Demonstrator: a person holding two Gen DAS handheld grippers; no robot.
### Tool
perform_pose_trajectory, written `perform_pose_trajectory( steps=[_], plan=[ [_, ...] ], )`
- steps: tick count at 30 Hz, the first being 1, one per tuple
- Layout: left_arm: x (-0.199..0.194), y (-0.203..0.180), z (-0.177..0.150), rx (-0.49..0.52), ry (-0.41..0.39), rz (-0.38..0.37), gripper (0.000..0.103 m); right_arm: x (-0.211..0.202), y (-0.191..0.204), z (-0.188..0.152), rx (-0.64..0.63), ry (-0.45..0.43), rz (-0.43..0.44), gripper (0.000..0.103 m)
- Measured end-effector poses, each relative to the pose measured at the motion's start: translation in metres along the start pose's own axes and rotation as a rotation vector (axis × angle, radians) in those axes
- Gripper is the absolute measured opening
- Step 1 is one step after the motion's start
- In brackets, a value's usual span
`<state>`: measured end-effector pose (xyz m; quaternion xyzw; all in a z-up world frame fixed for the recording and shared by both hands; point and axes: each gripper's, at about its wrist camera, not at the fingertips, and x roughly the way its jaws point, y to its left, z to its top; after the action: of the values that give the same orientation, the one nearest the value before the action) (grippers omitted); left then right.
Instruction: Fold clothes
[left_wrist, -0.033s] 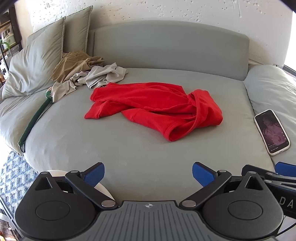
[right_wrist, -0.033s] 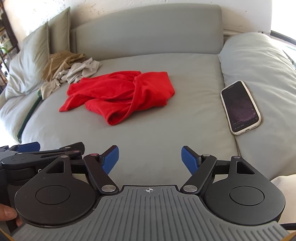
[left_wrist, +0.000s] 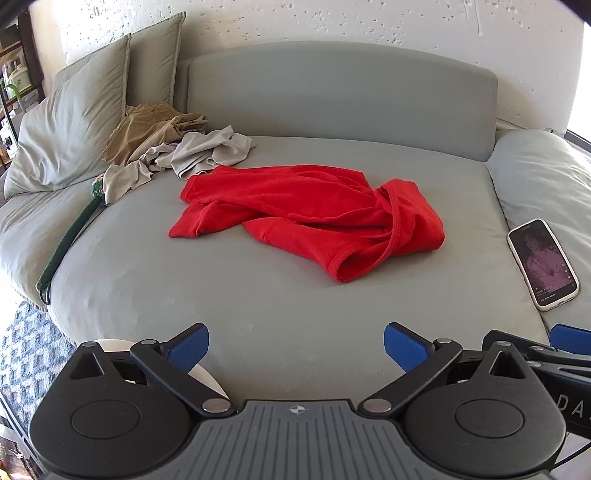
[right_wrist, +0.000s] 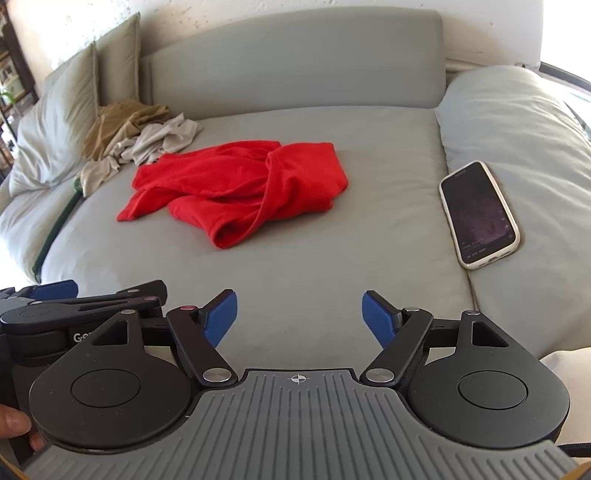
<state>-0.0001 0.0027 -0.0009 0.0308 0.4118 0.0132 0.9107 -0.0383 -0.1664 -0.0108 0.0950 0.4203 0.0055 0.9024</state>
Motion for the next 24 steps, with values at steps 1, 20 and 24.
perform_pose_trajectory(
  steps=[1,20,24],
  plan=[
    [0.0,0.001,0.0,-0.003,0.0,-0.005,0.102,-0.001,0.003,0.0,-0.002,0.0,-0.002,0.079],
    [0.0,-0.001,-0.003,0.011,0.013,0.021,0.101,0.004,-0.001,-0.004,-0.025,0.001,0.009,0.081],
    [0.001,0.001,-0.006,0.012,0.013,0.019,0.101,0.005,-0.002,-0.003,-0.027,0.006,0.008,0.081]
  ],
)
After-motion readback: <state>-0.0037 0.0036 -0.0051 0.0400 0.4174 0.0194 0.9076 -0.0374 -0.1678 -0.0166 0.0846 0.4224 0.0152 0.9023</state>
